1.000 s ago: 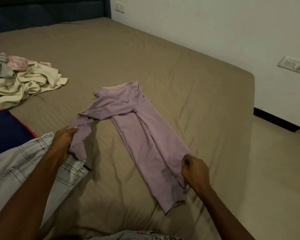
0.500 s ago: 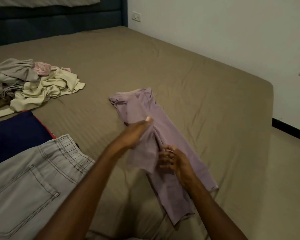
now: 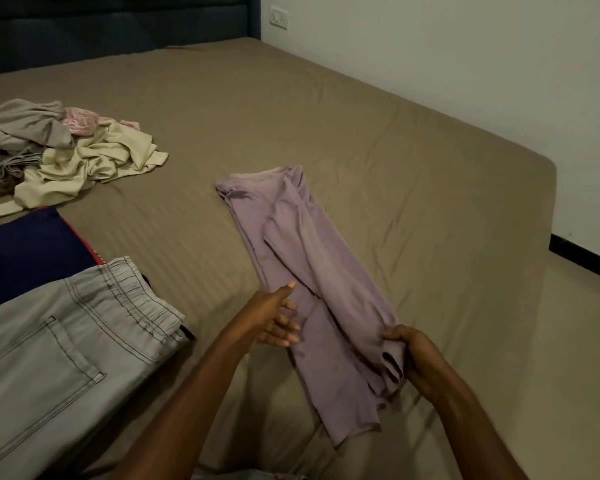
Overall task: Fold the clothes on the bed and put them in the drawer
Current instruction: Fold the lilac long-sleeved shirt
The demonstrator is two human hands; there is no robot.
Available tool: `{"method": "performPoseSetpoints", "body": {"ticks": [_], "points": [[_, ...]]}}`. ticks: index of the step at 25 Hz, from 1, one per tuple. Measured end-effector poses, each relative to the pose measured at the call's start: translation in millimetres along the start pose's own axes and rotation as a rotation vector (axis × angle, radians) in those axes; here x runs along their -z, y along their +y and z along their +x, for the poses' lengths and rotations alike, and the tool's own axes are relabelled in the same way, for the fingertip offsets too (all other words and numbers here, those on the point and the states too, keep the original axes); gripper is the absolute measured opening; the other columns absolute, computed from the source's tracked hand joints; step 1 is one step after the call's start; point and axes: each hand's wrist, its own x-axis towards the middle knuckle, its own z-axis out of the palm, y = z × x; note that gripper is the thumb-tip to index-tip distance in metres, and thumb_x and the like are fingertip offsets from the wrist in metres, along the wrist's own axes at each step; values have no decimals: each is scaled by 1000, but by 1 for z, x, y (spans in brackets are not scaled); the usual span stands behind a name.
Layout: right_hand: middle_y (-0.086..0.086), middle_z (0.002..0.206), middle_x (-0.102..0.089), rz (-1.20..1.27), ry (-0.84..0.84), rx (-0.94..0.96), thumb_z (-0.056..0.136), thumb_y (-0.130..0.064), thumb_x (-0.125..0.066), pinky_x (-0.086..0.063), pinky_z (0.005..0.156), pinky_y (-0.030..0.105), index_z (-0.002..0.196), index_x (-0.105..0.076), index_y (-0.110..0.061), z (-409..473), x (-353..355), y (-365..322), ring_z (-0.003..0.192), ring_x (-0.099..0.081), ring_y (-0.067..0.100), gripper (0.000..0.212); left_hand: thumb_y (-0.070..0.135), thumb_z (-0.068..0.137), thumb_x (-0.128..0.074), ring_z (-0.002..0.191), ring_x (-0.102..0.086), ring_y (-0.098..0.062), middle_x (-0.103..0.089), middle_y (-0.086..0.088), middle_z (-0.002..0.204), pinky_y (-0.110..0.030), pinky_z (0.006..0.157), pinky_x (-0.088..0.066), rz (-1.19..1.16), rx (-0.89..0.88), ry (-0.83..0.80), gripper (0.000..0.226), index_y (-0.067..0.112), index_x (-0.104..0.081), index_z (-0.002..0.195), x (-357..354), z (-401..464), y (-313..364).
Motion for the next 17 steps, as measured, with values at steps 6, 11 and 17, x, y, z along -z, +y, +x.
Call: {"method": "performPoseSetpoints", "body": {"ticks": [6,11,17], "points": [[12,79,-66,-447,236,129,79,-15,-76,-45,62,34,84,-69,-4,11,10,2,69,-62,29,14,62,98,-51,71,-75,-34,-77,-22,94,-30,58,-59,-5,43,-11,60,7,-67,114,-18,15,-33],[22,93,-68,-168,-27,120,47,-1,-62,-55,69,40,101,-67,9,28,18,9,82,-65,36,55,40,101,-60,56,-71,-28,-74,-21,79,-26,52,-54,-38,-86,86,41,1,-70,105,-23,15,-49],[3,61,-73,-1094,229,198,63,-9,-77,-62,59,38,78,-73,-15,24,69,-2,60,-73,24,17,24,84,-76,63,-67,-12,-68,9,72,-32,62,-55,589,-562,394,19,23,-61,95,-2,12,-110]]}}
